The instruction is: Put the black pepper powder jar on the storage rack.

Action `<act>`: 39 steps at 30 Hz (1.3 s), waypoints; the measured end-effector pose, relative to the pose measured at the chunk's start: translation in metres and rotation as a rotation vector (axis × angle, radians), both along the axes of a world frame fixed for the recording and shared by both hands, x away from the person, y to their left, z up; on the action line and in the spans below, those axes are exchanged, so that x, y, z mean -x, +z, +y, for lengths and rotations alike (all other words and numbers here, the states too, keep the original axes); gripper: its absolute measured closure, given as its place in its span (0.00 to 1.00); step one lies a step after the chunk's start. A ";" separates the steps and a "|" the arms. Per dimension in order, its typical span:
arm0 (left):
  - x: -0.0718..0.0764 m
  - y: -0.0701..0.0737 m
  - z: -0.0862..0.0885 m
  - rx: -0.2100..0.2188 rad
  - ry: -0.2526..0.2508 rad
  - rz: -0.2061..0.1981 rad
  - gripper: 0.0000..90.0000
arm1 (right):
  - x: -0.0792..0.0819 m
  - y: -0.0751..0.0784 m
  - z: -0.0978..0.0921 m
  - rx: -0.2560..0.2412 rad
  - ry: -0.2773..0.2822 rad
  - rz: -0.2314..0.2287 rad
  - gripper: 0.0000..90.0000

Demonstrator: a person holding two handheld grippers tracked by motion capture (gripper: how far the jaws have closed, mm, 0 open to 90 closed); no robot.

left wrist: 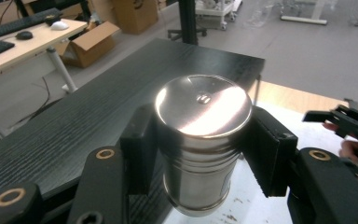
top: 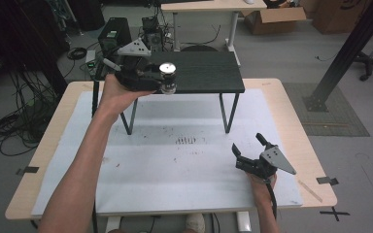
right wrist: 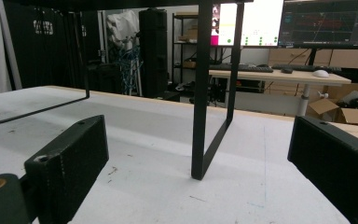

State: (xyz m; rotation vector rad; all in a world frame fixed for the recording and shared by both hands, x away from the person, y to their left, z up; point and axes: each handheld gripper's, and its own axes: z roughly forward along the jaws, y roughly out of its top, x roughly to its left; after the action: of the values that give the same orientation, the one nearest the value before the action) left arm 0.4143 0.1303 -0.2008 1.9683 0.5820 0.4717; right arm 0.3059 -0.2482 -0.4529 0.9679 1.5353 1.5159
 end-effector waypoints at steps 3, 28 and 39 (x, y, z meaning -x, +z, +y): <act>-0.009 -0.003 -0.002 0.004 0.020 0.007 0.55 | 0.000 0.000 0.000 0.004 -0.001 -0.004 0.05; -0.045 -0.018 0.001 0.049 0.103 0.054 0.55 | -0.001 0.000 0.000 0.014 0.008 0.010 0.05; -0.044 -0.019 0.000 0.048 0.104 0.049 0.55 | -0.001 0.000 0.000 0.013 0.008 0.010 0.05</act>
State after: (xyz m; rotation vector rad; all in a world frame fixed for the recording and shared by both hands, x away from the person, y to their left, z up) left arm 0.4582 0.1305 -0.2199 1.9148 0.7235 0.4702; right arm 0.3073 -0.2478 -0.4526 0.9642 1.5558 1.5071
